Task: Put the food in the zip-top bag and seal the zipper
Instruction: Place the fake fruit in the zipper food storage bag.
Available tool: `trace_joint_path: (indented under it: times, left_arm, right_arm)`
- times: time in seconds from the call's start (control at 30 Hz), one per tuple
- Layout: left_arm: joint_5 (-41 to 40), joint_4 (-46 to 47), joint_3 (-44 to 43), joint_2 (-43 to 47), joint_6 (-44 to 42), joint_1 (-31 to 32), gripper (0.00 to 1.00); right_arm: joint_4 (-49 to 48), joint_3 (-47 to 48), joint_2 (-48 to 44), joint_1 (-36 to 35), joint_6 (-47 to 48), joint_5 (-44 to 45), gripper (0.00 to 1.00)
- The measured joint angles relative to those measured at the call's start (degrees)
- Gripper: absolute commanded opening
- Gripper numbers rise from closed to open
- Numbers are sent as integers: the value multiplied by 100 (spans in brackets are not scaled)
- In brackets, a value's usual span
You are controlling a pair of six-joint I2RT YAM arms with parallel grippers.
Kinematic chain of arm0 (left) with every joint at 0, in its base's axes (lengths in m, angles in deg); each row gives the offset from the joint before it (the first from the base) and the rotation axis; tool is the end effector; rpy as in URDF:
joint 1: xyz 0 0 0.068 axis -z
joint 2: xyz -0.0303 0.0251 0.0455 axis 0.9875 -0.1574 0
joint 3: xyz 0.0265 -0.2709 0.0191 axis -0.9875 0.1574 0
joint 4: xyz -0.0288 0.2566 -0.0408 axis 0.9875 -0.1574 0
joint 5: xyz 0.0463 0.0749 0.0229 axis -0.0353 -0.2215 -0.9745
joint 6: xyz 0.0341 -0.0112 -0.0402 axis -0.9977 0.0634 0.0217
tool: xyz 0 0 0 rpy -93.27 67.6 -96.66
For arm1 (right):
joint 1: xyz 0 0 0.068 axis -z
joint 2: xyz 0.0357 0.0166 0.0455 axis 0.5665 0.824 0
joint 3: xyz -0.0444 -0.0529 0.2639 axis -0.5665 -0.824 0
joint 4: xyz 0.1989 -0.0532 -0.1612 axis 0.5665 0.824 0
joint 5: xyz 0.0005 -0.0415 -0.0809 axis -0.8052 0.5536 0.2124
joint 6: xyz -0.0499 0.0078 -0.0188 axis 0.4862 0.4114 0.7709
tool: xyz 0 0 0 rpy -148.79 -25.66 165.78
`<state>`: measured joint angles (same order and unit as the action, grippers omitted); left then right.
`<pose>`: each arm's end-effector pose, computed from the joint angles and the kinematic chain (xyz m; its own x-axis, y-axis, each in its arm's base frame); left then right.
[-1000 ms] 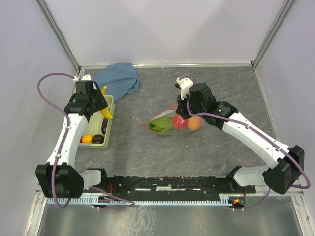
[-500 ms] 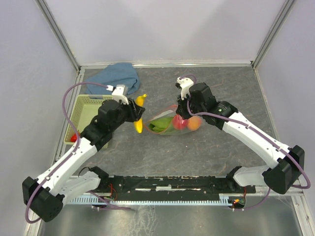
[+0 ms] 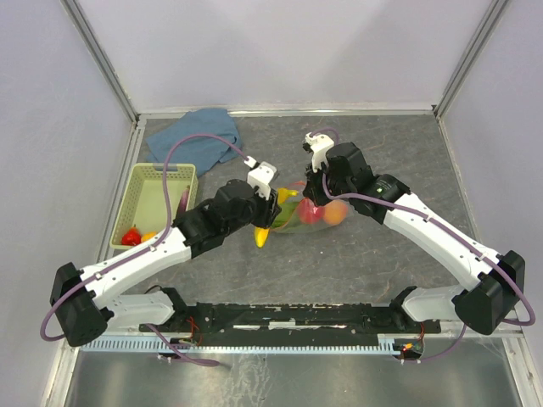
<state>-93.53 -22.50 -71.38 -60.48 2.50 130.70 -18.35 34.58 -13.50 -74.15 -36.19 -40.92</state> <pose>0.1712 -0.1936 0.3138 -0.3997 0.1554 -0.9034 0.5908 0.7971 -0.1243 0.2223 0.1867 0.3412 -0.5885 -0.1993 -0.7836 -0.5529 0.8063 0.2102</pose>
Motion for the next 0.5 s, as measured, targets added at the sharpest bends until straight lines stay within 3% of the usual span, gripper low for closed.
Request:
trace_joint_path:
  times: [0.17, 0.5]
  left_arm:
    - [-166, -527, -175, -382, -236, 149, 10]
    - [-734, -1377, -686, -855, -291, 149, 10]
  right_arm:
    - [2, 28, 0, 0, 2, 0, 2]
    - [11, 28, -44, 0, 2, -4, 2]
